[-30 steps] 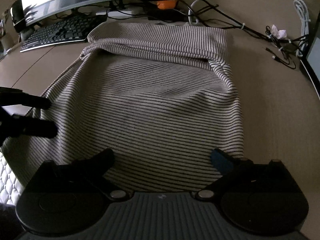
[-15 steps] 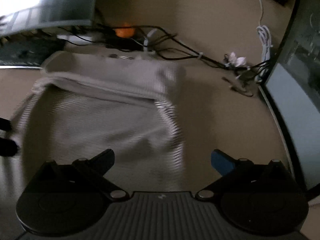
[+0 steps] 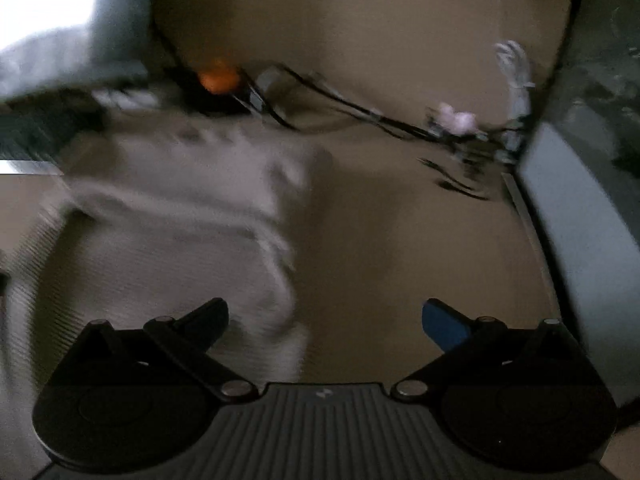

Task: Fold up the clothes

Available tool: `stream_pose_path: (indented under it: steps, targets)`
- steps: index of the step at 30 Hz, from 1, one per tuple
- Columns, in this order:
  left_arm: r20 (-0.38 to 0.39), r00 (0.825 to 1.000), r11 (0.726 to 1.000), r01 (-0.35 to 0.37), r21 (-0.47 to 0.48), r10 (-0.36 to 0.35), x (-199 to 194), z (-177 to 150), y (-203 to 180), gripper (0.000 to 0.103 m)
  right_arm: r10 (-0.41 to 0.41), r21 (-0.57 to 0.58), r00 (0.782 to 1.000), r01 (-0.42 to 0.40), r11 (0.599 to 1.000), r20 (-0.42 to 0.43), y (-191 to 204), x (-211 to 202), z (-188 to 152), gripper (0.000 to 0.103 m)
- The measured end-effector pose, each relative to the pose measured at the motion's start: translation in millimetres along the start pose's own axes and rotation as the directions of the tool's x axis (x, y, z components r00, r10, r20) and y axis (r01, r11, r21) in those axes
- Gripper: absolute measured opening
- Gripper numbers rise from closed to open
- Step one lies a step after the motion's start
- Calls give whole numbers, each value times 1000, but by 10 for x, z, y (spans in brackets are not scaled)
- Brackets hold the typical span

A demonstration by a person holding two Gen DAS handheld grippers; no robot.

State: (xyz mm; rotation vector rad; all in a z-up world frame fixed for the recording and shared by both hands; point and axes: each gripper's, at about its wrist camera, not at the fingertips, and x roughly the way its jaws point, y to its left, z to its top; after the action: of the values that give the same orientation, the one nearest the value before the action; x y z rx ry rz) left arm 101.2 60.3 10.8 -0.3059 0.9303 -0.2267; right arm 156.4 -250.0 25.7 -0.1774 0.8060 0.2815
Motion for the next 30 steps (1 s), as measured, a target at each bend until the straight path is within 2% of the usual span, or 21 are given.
stream_pose_path:
  steps: [3,5,7,8,9,10,12,14,16,20,22,25,28,29,30]
  targets:
    - [12,1000,998,-22,-55,23,92,295,77,103,141,82,990,-142,986,14,-116,-30,301,103]
    - [4,999,995,-37,-87,38,203,484,159,103,211,172,978,-208,963,2,-244,108,507,103]
    - [-4,999,991,-53,-120,53,314,673,241,101,267,238,964,-256,937,-15,-382,290,692,82]
    - [-8,998,989,-60,-136,60,369,767,282,92,280,253,959,-263,931,-32,-436,412,766,62]
    - [-12,998,986,-68,-152,67,424,862,323,68,291,266,955,-269,926,-49,-489,535,839,58]
    - [-17,997,983,-76,-168,74,480,956,364,63,287,269,956,-262,927,-59,-531,666,903,58]
    - [-38,994,974,-107,-201,101,598,1038,439,79,253,260,965,-228,938,-63,-597,874,987,59]
    - [-50,991,968,-130,-212,122,693,1097,495,87,221,256,973,-197,946,-68,-668,1082,1070,66]
    - [-64,991,966,-126,-225,115,771,1136,547,88,249,325,965,-210,922,-84,-797,1298,1123,74]
    - [-90,989,963,-138,-232,120,973,1187,585,92,300,413,946,-228,882,-120,-867,1614,1114,84]
    - [-92,988,965,-140,-224,122,1062,1207,578,94,315,415,939,-235,879,-136,-813,1722,1098,84]
    - [-82,991,972,-123,-200,109,1152,1285,516,94,367,393,922,-295,871,-121,-686,1782,1106,85]
    - [-57,993,979,-114,-166,106,1224,1335,443,94,412,332,901,-351,876,-134,-484,1807,1166,71]
    - [-47,993,982,-117,-147,111,1244,1344,412,88,416,299,898,-361,883,-142,-409,1815,1185,58]
    - [-37,993,985,-119,-127,115,1263,1353,380,78,419,269,895,-371,889,-151,-340,1822,1202,50]
